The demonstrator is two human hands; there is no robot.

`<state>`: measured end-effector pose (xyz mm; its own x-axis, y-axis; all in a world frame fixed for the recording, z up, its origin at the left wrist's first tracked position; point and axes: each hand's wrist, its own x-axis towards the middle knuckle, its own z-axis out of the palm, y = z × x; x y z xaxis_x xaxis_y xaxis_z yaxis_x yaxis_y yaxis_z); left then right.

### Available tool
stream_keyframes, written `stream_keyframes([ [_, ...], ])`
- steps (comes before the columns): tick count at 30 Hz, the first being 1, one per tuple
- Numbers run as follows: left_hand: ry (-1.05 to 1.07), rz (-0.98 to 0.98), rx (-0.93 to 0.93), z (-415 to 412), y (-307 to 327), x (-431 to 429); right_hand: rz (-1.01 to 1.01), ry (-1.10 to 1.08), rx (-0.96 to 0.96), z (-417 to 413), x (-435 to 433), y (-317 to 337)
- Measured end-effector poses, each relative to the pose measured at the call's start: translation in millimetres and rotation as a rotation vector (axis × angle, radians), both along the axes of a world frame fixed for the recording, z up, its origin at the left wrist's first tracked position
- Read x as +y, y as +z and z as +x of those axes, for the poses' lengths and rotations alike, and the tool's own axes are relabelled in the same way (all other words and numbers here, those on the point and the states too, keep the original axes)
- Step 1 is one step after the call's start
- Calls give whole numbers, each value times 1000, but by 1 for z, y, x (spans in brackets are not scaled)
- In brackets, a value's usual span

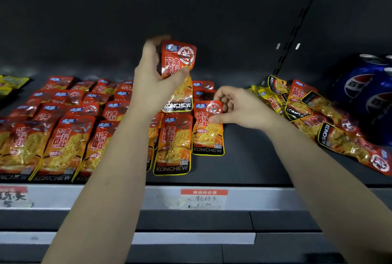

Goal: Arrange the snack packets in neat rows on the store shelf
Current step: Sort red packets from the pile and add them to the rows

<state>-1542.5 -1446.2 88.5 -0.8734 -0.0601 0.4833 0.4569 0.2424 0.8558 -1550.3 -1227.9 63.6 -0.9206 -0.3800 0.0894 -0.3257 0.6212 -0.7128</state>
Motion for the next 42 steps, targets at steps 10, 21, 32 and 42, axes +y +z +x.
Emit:
stream_keyframes([
  [10,-365,35,-141,5,5,1,67,-87,172,-1,5,2],
  [21,-707,-254,-481,10,-2,16,159,-297,192,-14,25,1],
  [32,-681,-364,-457,11,-3,22,109,-355,216,-14,25,2],
  [42,-638,-509,-381,16,1,24,129,-365,223,-15,26,1],
])
